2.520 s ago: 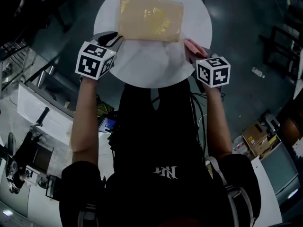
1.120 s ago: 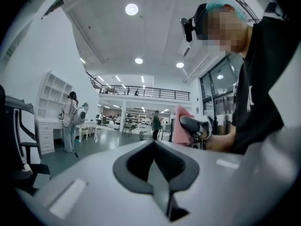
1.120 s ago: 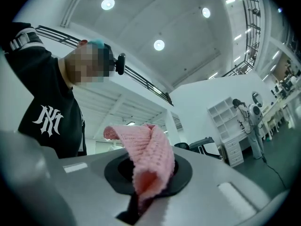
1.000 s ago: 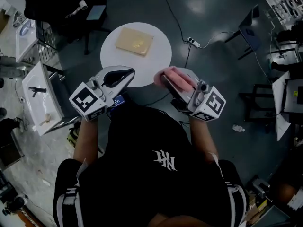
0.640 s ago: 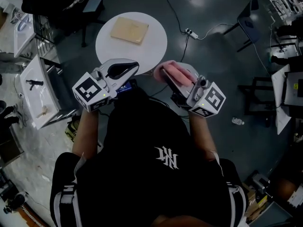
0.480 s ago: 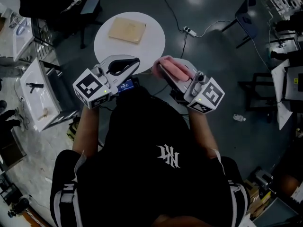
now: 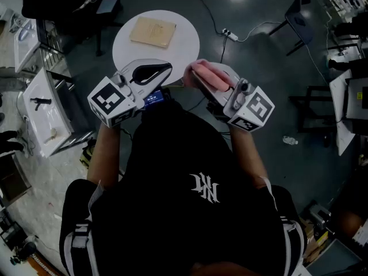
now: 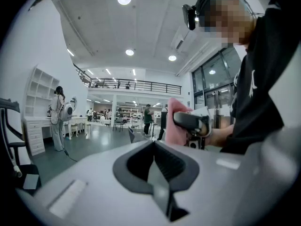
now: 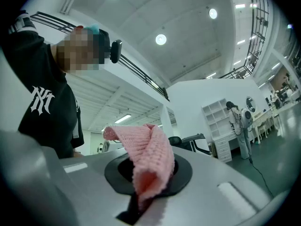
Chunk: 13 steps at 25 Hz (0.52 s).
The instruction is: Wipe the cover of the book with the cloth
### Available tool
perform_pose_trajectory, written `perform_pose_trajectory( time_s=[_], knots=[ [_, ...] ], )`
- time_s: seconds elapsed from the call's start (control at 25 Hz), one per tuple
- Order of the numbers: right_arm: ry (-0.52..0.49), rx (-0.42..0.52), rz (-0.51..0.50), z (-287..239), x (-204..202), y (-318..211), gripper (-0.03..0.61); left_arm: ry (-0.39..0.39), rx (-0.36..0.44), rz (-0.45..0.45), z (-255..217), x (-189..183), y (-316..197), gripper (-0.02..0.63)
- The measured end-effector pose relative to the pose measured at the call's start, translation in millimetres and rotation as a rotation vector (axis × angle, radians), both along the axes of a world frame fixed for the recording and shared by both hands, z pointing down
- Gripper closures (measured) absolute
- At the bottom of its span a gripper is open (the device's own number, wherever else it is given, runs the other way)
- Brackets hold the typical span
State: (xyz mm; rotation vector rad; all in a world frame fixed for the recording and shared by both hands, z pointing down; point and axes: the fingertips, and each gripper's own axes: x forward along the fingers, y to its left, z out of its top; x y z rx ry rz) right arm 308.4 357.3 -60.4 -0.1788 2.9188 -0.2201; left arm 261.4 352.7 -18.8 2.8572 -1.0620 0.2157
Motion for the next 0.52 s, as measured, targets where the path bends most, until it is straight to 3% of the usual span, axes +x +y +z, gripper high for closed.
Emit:
perform_pose_trajectory(
  time_s=[0.52],
  knots=[
    [-0.014, -0.016, -0.011, 3.1, 4.1, -2.1, 0.569, -0.006, -0.016, -0.029, 10.6, -0.5, 4.1, 0.611]
  ],
)
